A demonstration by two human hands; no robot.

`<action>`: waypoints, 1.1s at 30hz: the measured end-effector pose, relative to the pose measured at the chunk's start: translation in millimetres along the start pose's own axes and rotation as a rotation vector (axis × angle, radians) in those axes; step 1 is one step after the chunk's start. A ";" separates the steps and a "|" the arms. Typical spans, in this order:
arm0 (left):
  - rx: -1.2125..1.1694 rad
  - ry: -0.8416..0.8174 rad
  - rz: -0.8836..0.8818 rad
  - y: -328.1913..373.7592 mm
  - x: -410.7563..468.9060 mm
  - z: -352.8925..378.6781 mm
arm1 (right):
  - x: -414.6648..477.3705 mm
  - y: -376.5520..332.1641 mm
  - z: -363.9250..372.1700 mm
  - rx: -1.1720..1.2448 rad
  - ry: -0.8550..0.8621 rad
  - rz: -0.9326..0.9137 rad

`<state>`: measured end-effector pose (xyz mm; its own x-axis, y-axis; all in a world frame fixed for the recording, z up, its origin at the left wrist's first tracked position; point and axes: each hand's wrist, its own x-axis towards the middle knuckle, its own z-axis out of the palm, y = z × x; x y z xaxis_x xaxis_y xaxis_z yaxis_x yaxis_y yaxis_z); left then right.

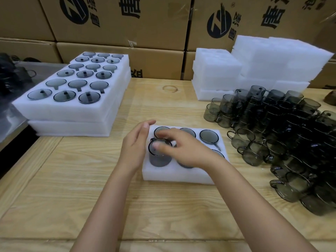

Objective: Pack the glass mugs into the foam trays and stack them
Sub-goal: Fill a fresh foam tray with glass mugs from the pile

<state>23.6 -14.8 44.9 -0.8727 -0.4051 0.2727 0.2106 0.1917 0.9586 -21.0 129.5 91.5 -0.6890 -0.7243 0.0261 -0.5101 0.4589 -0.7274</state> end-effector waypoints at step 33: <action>0.999 -0.399 -0.103 -1.2 1.3 44.3 | 27.8 44.2 29.9 -0.476 0.270 0.326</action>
<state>2.6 24.0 40.5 -0.9843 -0.1750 -0.0248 -0.1688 0.8891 0.4254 -47.3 114.3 39.6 -0.9214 -0.3819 0.0723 -0.3824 0.8573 -0.3447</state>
